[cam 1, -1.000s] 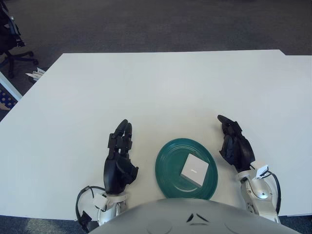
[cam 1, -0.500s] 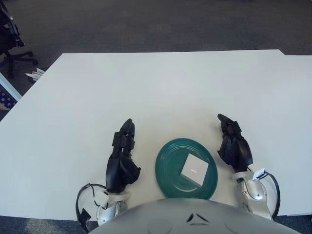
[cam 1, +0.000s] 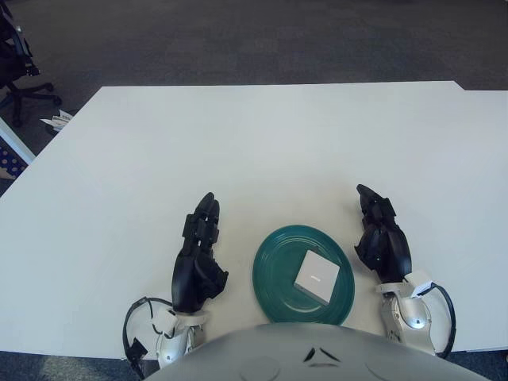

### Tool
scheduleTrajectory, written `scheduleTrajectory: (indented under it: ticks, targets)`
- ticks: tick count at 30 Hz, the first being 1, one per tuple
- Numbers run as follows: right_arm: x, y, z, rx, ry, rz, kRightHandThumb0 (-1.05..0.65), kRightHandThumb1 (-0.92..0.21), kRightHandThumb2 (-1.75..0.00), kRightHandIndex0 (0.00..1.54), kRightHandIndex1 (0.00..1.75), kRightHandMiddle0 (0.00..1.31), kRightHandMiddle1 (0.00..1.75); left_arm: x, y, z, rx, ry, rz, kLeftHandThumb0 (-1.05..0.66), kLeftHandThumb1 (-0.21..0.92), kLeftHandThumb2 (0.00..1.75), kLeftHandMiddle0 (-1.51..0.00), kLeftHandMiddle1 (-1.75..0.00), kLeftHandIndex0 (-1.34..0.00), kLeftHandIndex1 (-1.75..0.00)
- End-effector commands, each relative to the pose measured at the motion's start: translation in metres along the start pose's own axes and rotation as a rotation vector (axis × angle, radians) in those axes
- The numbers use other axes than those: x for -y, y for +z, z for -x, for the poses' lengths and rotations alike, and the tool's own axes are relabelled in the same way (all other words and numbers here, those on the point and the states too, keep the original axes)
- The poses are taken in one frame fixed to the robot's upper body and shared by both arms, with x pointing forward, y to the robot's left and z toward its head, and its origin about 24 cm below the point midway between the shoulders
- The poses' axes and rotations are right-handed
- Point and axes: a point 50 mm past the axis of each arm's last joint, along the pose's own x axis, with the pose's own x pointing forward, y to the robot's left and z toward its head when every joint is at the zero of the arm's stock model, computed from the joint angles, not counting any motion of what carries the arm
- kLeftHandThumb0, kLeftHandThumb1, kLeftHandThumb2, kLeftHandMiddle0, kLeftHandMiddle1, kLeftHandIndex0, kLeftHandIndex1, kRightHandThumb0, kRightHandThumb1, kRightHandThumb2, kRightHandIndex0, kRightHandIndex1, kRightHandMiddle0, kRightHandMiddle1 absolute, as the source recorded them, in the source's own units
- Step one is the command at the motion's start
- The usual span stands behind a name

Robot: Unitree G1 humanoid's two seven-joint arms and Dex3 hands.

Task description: Put the charger into the plate.

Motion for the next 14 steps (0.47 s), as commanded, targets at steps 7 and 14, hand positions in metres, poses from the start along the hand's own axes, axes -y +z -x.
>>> scheduleTrajectory:
  ticks: [7,14]
  targets:
    - [-0.0061,-0.0298,0.0208,-0.163,-0.028,-0.093,-0.99,-0.92,-1.04,0.14,0.0,0.0,0.28,-0.0091,-0.0264,0.0027,-0.095,0.009,-0.003,-1.04,0.92,1.06,-0.18,-0.01,0.0,-0.37]
    - [-0.0065,-0.0289,0.0208,-0.164,-0.03,-0.093,-0.98,-0.92,-1.04,0.13,0.0,0.0,0.26,-0.0077,-0.0276,-0.0008,-0.053,-0.03,0.012,-1.05,0.92,1.06,-0.17,0.0,0.0,-0.35]
